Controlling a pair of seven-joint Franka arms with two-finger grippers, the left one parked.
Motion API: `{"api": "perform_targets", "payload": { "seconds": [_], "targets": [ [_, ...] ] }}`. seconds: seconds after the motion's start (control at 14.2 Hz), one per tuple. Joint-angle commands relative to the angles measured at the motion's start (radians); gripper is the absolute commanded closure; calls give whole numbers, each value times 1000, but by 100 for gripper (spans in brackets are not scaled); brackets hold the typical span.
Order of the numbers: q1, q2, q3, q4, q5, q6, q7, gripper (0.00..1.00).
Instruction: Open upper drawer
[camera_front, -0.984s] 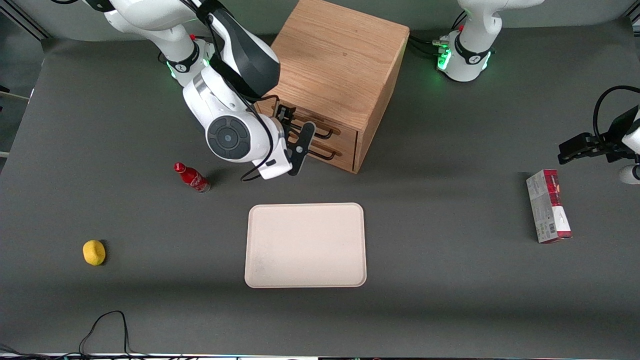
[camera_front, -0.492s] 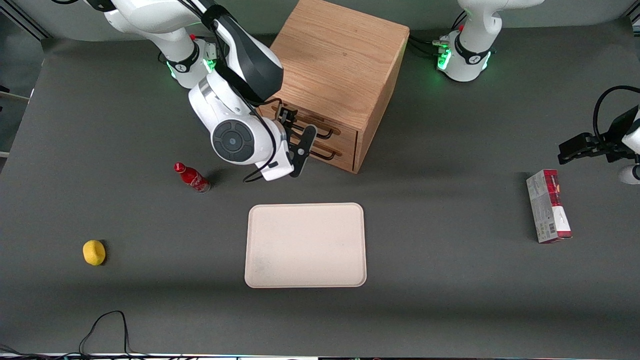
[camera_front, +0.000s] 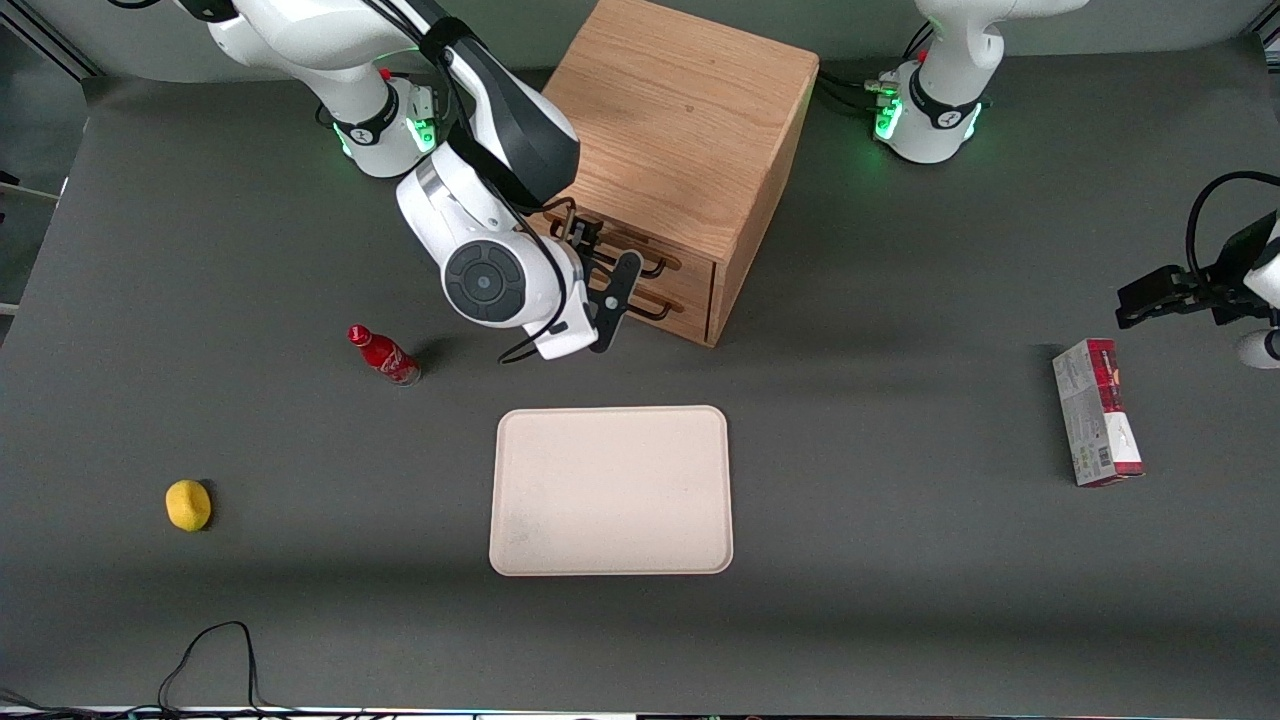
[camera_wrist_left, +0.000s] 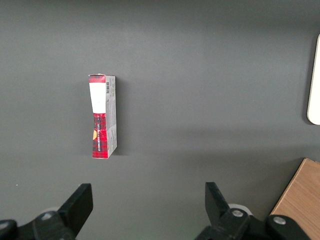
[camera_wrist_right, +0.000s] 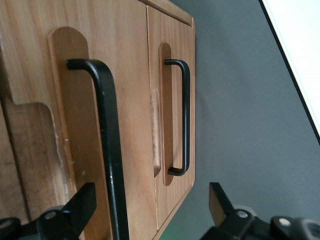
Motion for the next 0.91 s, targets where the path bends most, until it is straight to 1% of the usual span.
{"api": "perform_targets", "payload": {
  "seconds": [0.0, 0.49, 0.84],
  "targets": [
    [20, -23, -9, -28, 1, 21, -4, 0],
    [21, -17, -11, -75, 0, 93, -6, 0],
    [9, -9, -18, -75, -2, 118, -14, 0]
  ]
}}
